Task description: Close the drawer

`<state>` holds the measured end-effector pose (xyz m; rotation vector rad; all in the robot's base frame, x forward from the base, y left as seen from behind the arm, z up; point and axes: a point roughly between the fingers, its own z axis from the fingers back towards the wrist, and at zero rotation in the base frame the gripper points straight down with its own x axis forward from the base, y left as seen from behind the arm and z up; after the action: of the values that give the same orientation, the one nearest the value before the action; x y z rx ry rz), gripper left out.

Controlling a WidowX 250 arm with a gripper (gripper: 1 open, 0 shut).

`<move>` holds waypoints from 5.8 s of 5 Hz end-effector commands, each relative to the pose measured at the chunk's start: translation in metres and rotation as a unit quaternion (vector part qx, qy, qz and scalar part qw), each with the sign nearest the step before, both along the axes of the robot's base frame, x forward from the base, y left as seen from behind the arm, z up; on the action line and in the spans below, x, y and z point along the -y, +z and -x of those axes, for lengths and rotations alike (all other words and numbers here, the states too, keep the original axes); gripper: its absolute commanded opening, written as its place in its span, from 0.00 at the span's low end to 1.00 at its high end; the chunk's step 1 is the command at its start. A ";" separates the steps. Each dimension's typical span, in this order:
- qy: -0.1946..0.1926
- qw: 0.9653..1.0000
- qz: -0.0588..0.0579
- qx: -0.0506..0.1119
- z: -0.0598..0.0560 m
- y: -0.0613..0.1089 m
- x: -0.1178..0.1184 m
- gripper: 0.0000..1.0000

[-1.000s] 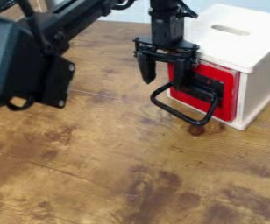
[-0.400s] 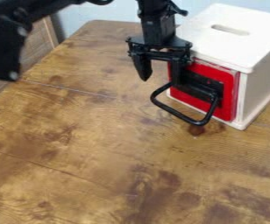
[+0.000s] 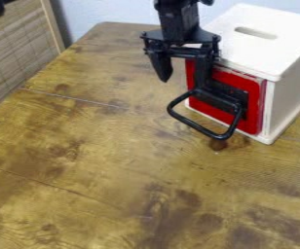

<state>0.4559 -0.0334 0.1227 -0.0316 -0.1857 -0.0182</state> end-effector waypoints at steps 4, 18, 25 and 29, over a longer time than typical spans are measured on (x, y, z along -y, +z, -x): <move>0.000 0.998 -0.021 0.064 0.015 0.061 -0.031 1.00; -0.035 0.998 -0.039 0.028 0.017 0.034 -0.047 1.00; -0.021 0.999 -0.047 0.008 0.027 -0.020 -0.055 1.00; 0.013 0.999 -0.045 0.005 0.006 0.018 -0.050 1.00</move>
<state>0.4438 0.0207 0.1095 0.0480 -0.1140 0.0093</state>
